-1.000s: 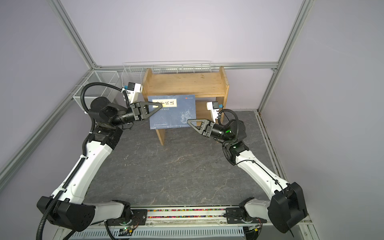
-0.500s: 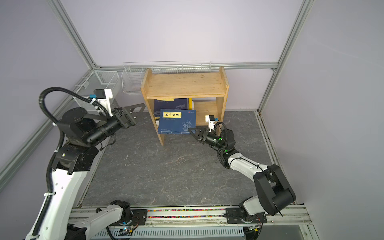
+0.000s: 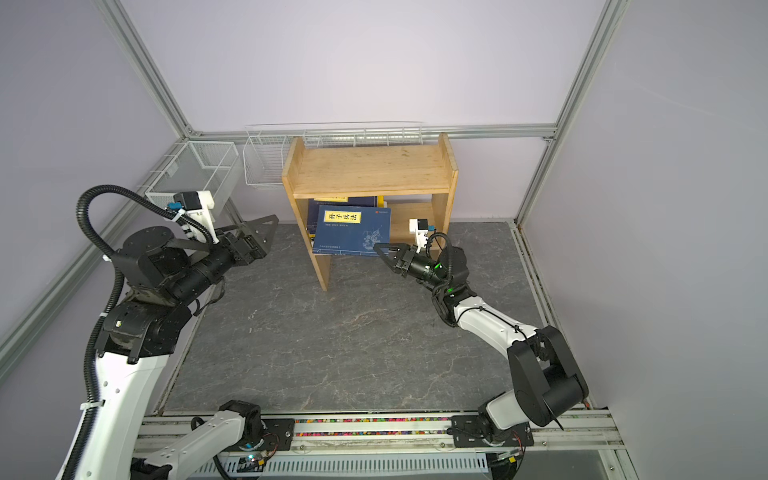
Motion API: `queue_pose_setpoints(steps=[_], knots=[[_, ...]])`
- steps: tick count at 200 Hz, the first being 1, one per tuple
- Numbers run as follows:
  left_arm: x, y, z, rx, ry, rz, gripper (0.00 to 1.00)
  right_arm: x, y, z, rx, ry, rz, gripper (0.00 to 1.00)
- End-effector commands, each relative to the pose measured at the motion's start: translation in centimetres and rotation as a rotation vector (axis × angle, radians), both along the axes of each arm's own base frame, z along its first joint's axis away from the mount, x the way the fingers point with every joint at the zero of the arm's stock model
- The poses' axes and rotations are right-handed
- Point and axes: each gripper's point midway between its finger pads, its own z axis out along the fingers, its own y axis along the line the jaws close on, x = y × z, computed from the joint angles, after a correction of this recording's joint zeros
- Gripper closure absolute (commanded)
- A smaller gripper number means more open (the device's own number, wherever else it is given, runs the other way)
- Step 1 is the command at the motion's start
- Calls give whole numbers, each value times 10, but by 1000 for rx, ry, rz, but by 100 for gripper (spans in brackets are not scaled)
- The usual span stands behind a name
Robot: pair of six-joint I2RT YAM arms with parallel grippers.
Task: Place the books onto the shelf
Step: 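Push the dark blue book into the lower shelf with the right gripper, then press the book against the row with the right gripper while the left holds the shelf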
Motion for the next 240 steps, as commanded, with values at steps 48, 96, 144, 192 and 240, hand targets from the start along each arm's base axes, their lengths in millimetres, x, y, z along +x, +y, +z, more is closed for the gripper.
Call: queue_pose_setpoints(steps=[48, 96, 144, 192, 240], knots=[[10, 11, -24, 65, 36, 44, 1, 35, 1, 31, -20, -11, -47, 93], [24, 6, -47, 86, 66, 18, 1, 55, 1, 28, -77, 1, -89, 93], [43, 0, -71, 118, 109, -4, 1, 68, 11, 39, -87, -40, -52, 93], [59, -3, -89, 105, 151, -33, 1, 78, 23, 32, -127, -43, -5, 93], [73, 2, -111, 61, 199, -39, 1, 88, 27, 33, -144, -50, -19, 93]])
